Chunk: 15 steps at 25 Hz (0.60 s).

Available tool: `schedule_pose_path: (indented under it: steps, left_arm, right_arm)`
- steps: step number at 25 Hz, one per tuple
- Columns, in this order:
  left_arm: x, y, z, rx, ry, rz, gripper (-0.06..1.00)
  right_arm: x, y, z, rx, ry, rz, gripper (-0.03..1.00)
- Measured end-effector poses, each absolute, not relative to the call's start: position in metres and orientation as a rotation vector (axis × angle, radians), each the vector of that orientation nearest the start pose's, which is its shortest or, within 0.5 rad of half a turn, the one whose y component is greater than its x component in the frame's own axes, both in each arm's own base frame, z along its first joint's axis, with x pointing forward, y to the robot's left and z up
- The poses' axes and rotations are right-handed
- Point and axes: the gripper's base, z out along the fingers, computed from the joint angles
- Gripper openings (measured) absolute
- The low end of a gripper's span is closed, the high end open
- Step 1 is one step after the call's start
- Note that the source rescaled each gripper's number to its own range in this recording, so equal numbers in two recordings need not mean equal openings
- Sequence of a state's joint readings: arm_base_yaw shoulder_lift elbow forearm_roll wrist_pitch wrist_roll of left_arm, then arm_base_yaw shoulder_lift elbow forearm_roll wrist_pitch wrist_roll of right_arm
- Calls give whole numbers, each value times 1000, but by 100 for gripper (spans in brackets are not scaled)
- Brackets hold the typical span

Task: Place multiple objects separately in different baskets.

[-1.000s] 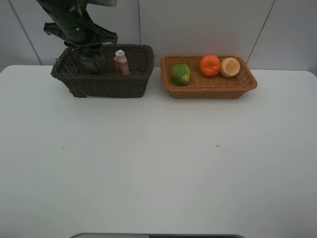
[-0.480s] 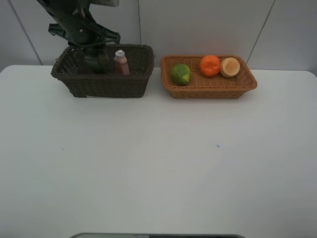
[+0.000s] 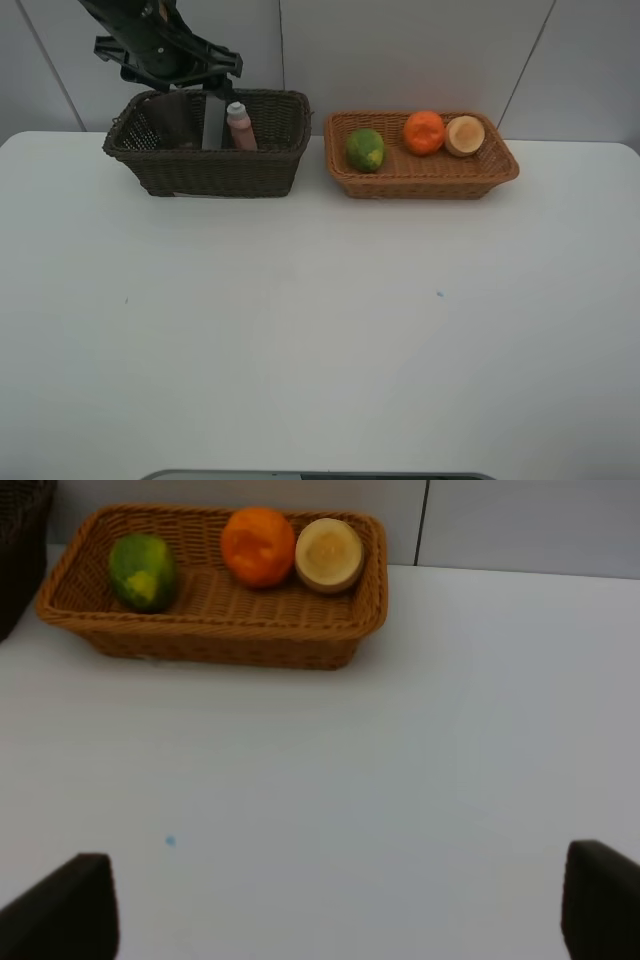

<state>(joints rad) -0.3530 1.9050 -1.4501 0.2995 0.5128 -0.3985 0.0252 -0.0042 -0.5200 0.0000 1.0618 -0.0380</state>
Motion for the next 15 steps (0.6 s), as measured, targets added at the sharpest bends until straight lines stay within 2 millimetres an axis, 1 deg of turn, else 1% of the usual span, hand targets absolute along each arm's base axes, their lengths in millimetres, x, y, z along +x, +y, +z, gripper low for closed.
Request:
schedule_pose_path:
  steps: [3, 4, 5, 9, 12, 14, 15]
  left_arm:
    - [401, -133, 257, 186, 2393, -47, 94]
    - [401, -133, 257, 186, 2393, -47, 94]
    - [398, -132, 262, 182, 2390, -45, 94]
    - [376, -123, 281, 174, 2366, -52, 94]
    - [351, -108, 289, 163, 2365, -46, 95]
    - [332, -93, 298, 130, 2351, -42, 95]
    - [311, -78, 307, 95, 2336, -42, 95]
  right_arm:
    - [-8, 0, 283, -64, 2020, -8, 88]
    - [-8, 0, 283, -64, 2020, -8, 88]
    - [-8, 0, 283, -64, 2020, -8, 88]
    - [-8, 0, 283, -64, 2020, -8, 88]
    - [-8, 0, 283, -64, 2020, -8, 88]
    - [-8, 0, 283, -64, 2020, -8, 88]
    - [-8, 0, 283, -64, 2020, -8, 88]
